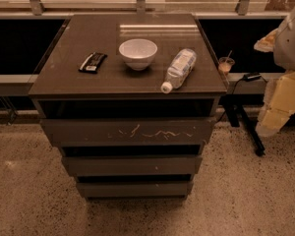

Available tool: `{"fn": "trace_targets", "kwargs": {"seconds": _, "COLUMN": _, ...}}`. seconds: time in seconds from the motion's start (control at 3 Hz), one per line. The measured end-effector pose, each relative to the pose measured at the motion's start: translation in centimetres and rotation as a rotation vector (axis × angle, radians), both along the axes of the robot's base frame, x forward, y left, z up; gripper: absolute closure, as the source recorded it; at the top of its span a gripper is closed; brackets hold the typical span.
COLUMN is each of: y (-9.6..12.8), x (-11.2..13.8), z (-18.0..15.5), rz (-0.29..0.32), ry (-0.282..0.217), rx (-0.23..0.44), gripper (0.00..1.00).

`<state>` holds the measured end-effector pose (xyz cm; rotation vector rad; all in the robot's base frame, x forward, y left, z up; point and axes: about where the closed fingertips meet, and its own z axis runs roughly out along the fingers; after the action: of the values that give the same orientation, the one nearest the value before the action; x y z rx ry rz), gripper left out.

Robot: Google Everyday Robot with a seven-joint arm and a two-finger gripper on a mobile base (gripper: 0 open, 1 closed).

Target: Open middle drawer

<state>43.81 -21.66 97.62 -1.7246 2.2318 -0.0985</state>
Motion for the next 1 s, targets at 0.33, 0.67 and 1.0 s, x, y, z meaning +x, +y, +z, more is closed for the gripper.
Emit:
{"fn": "trace_targets", "kwargs": {"seconds": 0.33, "y": 0.0, "x": 0.0, "z": 0.0, "rz": 0.000, "ry": 0.000, "rx": 0.000, "gripper": 0.00}}
{"fn": "trace_targets", "kwargs": {"seconds": 0.67, "y": 0.3, "x": 0.4, "z": -0.5, "rz": 0.013, "ry": 0.014, "rx": 0.009, "gripper": 0.00}}
{"fn": "trace_targets", "kwargs": {"seconds": 1.0, "y": 3.2, "x": 1.9, "z": -5.1, "rz": 0.098, "ry": 0.048, "rx": 0.029, "gripper": 0.00}}
